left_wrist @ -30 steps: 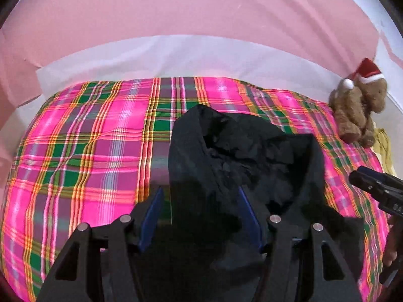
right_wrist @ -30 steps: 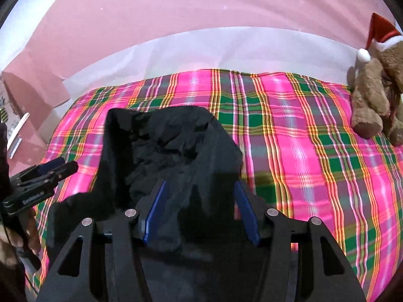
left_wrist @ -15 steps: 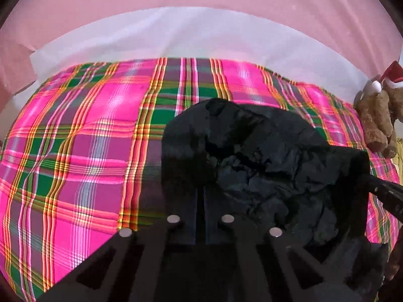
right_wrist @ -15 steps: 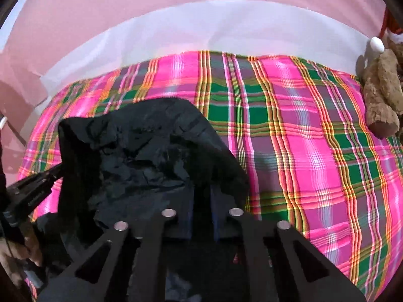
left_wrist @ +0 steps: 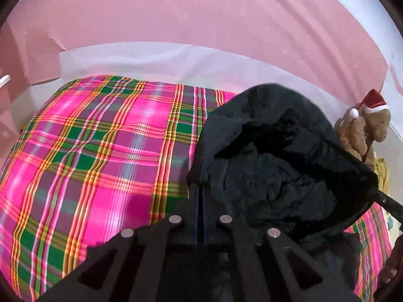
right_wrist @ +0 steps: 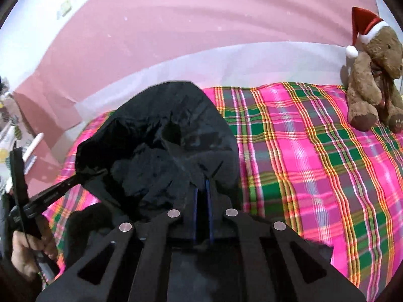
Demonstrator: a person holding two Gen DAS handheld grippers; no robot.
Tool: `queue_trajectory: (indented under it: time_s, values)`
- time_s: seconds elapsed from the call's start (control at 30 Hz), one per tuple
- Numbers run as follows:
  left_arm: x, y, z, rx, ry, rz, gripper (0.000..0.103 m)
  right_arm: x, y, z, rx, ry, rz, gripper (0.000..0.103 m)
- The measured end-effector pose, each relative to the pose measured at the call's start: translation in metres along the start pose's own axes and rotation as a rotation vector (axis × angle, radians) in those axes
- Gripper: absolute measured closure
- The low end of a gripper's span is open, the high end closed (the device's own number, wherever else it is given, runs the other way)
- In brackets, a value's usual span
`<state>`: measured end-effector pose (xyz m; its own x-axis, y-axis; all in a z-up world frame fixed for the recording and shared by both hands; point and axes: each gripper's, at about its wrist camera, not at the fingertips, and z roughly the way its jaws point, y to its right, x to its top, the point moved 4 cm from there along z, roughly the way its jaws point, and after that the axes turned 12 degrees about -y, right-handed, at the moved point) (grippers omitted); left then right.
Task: Fold large clothes
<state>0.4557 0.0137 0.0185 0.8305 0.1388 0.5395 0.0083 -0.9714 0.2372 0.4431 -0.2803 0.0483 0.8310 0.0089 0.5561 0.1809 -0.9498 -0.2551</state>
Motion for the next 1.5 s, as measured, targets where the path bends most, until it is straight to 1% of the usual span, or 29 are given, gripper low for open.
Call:
queue_trajectory:
  time_s: [0.17,0.3,0.53,0.63,0.73,0.83,0.97,1.03,1.07,1.1,1.13,1.17,1.2,1.27,1.33,1.37,1.4,1.43,1.47,1.5]
  values:
    - [-0.029,-0.012,-0.032,-0.087,0.031,-0.05,0.101,-0.036,-0.003,-0.02,0.036,0.012,0.015,0.097]
    - [-0.062,-0.023,-0.046,-0.112,0.023,-0.067,0.101,-0.062,0.006,-0.023,0.065,-0.001,0.05,0.097]
    - [-0.119,-0.041,-0.049,-0.123,-0.044,-0.083,0.1,-0.112,0.018,-0.021,0.083,-0.051,0.1,0.097]
    - [-0.137,-0.047,-0.049,-0.111,-0.072,-0.091,0.1,-0.13,0.023,-0.014,0.078,-0.082,0.116,0.097]
    - [-0.151,-0.054,-0.054,-0.098,-0.074,-0.103,0.1,-0.145,0.025,-0.008,0.074,-0.111,0.119,0.097]
    - [-0.164,-0.063,-0.057,-0.095,-0.096,-0.117,0.1,-0.157,0.025,-0.002,0.056,-0.142,0.122,0.097]
    - [-0.184,-0.07,-0.066,-0.079,-0.107,-0.115,0.1,-0.178,0.038,-0.001,0.054,-0.184,0.158,0.097]
    - [-0.193,-0.073,-0.074,-0.097,-0.111,-0.124,0.1,-0.185,0.043,-0.008,0.042,-0.185,0.183,0.093]
    - [-0.197,-0.073,-0.079,-0.098,-0.104,-0.127,0.1,-0.186,0.044,-0.015,0.055,-0.171,0.196,0.087]
    - [-0.198,-0.072,-0.085,-0.099,-0.093,-0.126,0.1,-0.185,0.041,-0.021,0.082,-0.157,0.203,0.083]
    - [-0.196,-0.07,-0.09,-0.108,-0.078,-0.121,0.099,-0.182,0.036,-0.028,0.126,-0.138,0.209,0.081]
    - [-0.192,-0.067,-0.093,-0.119,-0.066,-0.118,0.095,-0.179,0.028,-0.033,0.166,-0.124,0.209,0.073]
    - [-0.187,-0.06,-0.097,-0.137,-0.051,-0.111,0.092,-0.176,0.019,-0.035,0.205,-0.114,0.201,0.058]
    - [-0.178,-0.046,-0.098,-0.176,-0.034,-0.09,0.067,-0.17,-0.001,-0.029,0.279,-0.121,0.175,0.044]
    - [-0.171,-0.027,-0.093,-0.202,-0.026,-0.059,0.058,-0.168,-0.015,-0.01,0.304,-0.167,0.163,0.044]
    - [-0.171,-0.021,-0.089,-0.208,-0.03,-0.045,0.058,-0.168,-0.019,0.0,0.303,-0.187,0.164,0.044]
    - [-0.17,-0.013,-0.081,-0.214,-0.043,-0.032,0.058,-0.169,-0.023,0.015,0.314,-0.211,0.165,0.045]
    - [-0.172,-0.007,-0.075,-0.22,-0.059,-0.027,0.058,-0.17,-0.024,0.024,0.321,-0.226,0.173,0.052]
    - [-0.175,-0.002,-0.067,-0.23,-0.083,-0.024,0.058,-0.172,-0.024,0.031,0.321,-0.239,0.185,0.089]
    - [-0.179,0.002,-0.06,-0.24,-0.106,-0.019,0.058,-0.173,-0.024,0.034,0.316,-0.241,0.199,0.098]
